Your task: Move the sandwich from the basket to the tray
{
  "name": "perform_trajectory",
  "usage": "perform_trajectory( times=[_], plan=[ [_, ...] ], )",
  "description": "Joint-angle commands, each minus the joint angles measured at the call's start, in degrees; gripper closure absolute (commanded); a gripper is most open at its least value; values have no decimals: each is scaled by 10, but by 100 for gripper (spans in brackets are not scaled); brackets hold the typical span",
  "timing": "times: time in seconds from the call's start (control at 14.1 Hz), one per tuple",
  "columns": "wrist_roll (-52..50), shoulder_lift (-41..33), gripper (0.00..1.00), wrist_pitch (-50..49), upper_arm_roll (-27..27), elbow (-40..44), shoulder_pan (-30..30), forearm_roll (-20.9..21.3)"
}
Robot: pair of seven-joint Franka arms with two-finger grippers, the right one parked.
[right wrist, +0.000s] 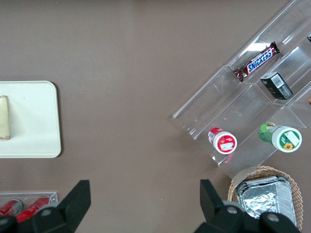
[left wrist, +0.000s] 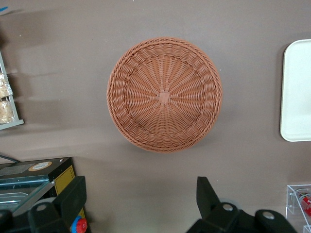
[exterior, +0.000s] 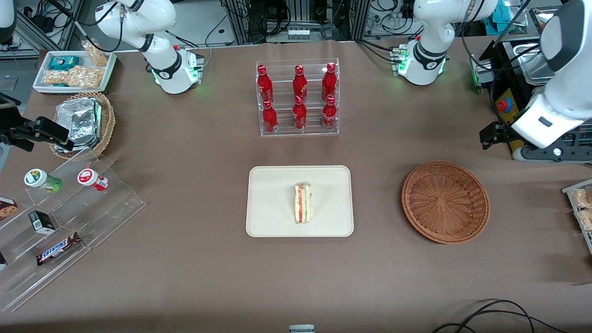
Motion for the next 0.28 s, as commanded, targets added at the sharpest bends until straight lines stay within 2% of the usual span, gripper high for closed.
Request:
perform_trajectory(
  times=[0.0, 0.21],
  plan=[
    [4, -7, 0, 8, 8, -3, -13, -6],
    [-1, -2, 0, 0, 8, 5, -14, -30]
  ],
)
